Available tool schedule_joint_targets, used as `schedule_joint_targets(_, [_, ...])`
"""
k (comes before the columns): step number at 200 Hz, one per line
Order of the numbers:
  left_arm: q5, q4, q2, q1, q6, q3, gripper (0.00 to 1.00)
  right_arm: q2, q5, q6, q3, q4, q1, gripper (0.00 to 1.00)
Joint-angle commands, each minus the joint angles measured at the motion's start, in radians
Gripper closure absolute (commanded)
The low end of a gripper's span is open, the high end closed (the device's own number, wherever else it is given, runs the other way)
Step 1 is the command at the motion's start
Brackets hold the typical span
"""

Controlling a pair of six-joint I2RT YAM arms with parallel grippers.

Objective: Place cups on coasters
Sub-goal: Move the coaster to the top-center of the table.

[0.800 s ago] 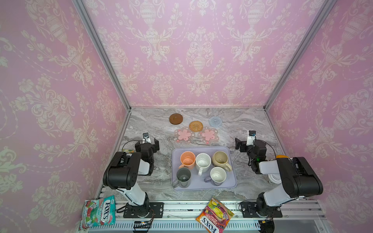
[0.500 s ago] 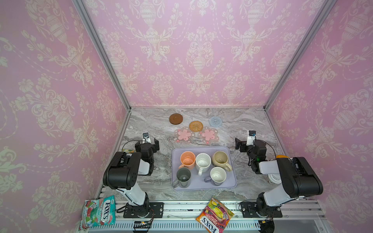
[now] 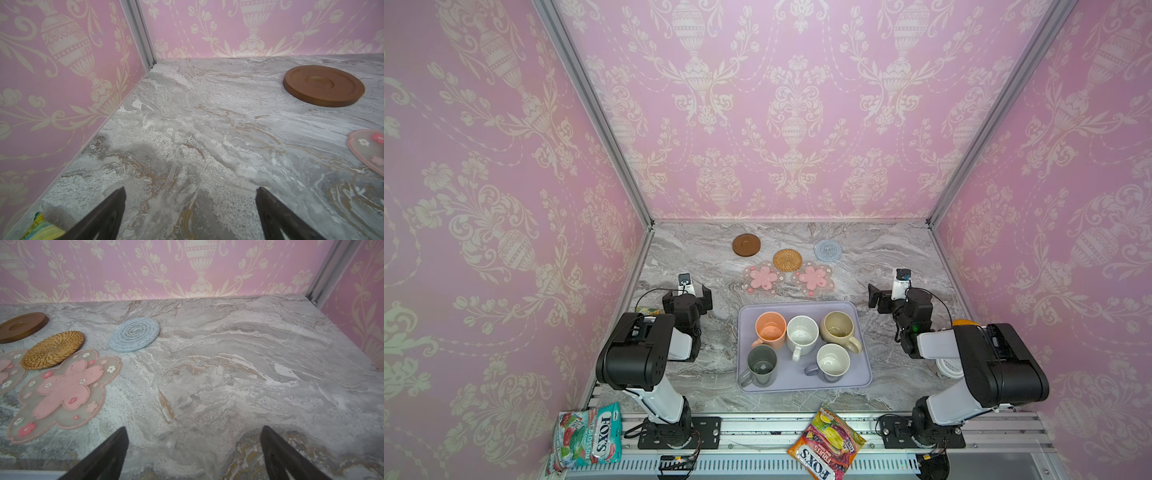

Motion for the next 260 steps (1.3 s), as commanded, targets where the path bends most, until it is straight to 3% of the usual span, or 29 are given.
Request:
schedule_joint_targets(1, [0.017,-0.018,-0.018,0.008,-0.019,0.013,0.01,0.001,-0.006,-0.008,0.02,-0.007,-0.003,0.0])
schedule_joint_targets(48, [0.104,-0.016,-0.021,0.008,0.008,0.01,0.01,0.0,-0.007,-0.008,0.019,-0.007,-0.003,0.0])
schedule_joint_targets(145, [0.073,-0.031,-0.049,0.007,0.004,0.008,0.01,-0.018,0.022,0.002,0.03,-0.042,-0.002,0.0])
schedule_joint_targets(192, [0.062,-0.301,-0.266,0.004,0.002,0.055,0.01,-0.171,0.038,0.0,0.101,-0.29,-0.002,0.0])
schedule_joint_targets(211, [-0.002,-0.414,-0.373,0.003,-0.06,0.083,0.01,-0.247,0.048,0.005,0.118,-0.357,-0.001,0.0])
schedule_joint_targets(260, [-0.031,-0.755,-0.534,0.002,-0.131,0.234,0.01,-0.362,0.093,0.023,0.22,-0.543,0.02,0.0])
